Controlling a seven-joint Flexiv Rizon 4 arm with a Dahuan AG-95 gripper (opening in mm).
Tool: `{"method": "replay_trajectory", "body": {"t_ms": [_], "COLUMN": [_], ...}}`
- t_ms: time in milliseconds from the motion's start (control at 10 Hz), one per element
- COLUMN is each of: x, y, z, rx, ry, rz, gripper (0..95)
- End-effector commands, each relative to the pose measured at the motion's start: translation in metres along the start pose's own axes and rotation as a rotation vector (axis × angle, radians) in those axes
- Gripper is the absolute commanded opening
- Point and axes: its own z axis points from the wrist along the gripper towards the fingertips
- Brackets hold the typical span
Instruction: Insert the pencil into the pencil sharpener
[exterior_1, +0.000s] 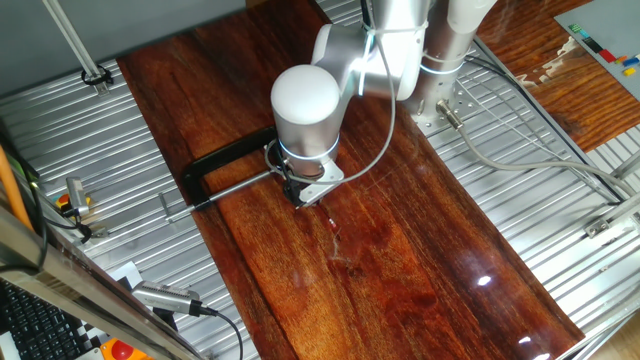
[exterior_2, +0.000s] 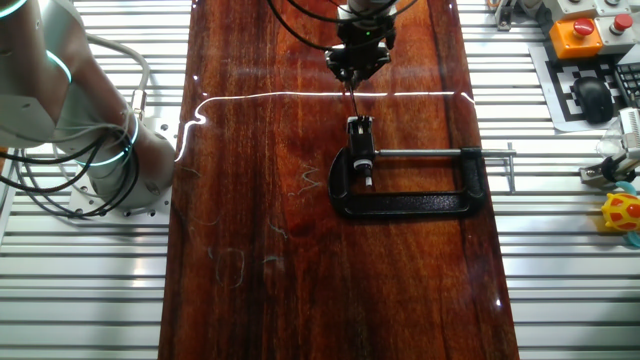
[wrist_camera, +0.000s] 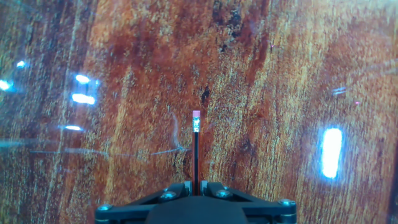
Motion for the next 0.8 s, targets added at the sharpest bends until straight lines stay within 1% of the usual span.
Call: {"method": "replay_trajectory", "body": {"t_ms": [100, 600, 800], "x": [0.0, 0.0035, 0.0043], "y": [-0.0007, -0.0017, -0.0021], "z": [-0.0015, -0.0053, -0.0046], "rx": [-0.002, -0.006, -0.006], "ry": [0.0, 0.001, -0.001], "rz": [-0.004, -0.009, -0.01], "gripper": [0.0, 0.0, 0.0]}}
